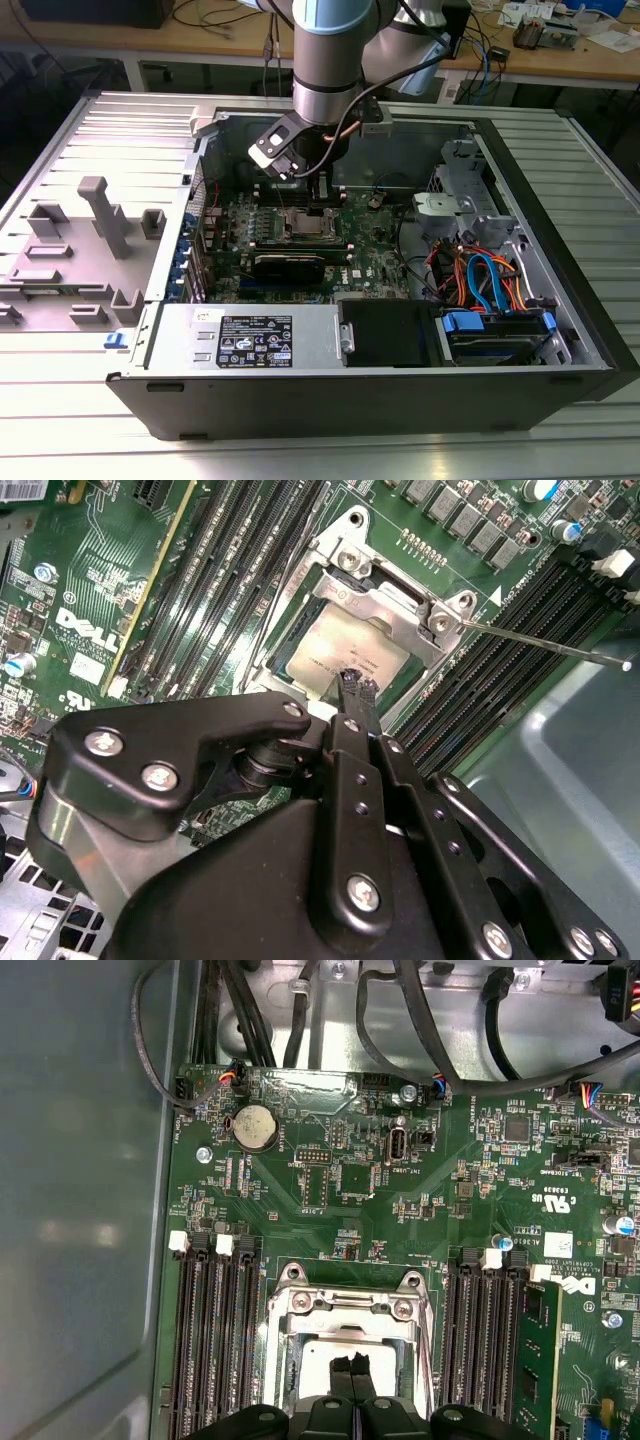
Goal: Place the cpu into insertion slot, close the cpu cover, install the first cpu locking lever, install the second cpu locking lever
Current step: 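Close the cpu cover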
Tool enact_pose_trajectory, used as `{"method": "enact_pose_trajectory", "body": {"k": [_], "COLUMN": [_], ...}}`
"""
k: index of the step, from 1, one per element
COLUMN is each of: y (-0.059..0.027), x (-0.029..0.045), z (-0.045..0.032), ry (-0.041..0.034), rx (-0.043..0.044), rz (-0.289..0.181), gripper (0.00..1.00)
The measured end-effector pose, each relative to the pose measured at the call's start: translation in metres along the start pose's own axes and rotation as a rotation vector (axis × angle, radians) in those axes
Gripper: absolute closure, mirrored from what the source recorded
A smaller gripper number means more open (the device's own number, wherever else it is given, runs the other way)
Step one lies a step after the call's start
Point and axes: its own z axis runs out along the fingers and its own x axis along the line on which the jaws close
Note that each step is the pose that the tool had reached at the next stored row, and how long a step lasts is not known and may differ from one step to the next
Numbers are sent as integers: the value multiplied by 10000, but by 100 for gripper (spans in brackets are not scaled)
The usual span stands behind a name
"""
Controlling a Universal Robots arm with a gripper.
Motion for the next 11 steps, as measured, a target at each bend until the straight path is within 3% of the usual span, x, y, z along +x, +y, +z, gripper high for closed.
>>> {"method": "enact_pose_trajectory", "body": {"k": [7, 11], "y": [-4, -51], "x": [0, 3], "z": [0, 5], "ry": [0, -1], "rx": [0, 0], "rz": [1, -13], "gripper": [89, 89]}}
